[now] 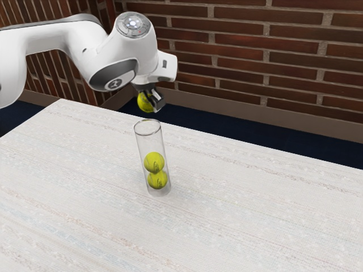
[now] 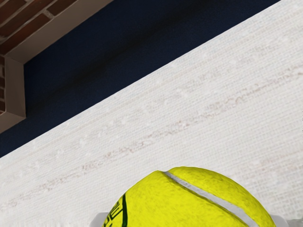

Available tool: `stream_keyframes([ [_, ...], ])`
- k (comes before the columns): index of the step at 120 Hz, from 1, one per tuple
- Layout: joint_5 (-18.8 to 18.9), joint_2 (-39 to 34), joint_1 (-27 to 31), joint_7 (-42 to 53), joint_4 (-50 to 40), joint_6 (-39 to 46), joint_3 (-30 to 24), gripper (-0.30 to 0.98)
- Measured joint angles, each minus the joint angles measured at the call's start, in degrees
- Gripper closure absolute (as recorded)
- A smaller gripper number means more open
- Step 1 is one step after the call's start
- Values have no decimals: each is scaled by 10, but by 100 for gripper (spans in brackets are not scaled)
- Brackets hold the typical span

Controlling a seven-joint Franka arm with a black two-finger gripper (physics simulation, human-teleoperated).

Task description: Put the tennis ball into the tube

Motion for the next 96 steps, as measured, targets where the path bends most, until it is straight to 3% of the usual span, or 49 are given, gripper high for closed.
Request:
stream_keyframes([
  [44, -1, -10, -1, -98, 1, -111, -28, 74],
  [64, 1, -8, 7, -112, 4, -131, -39, 38],
  [82, 3, -8, -3, -113, 5, -139, -43, 20],
  [96, -45, -8, -9, -114, 6, -140, -35, 11],
])
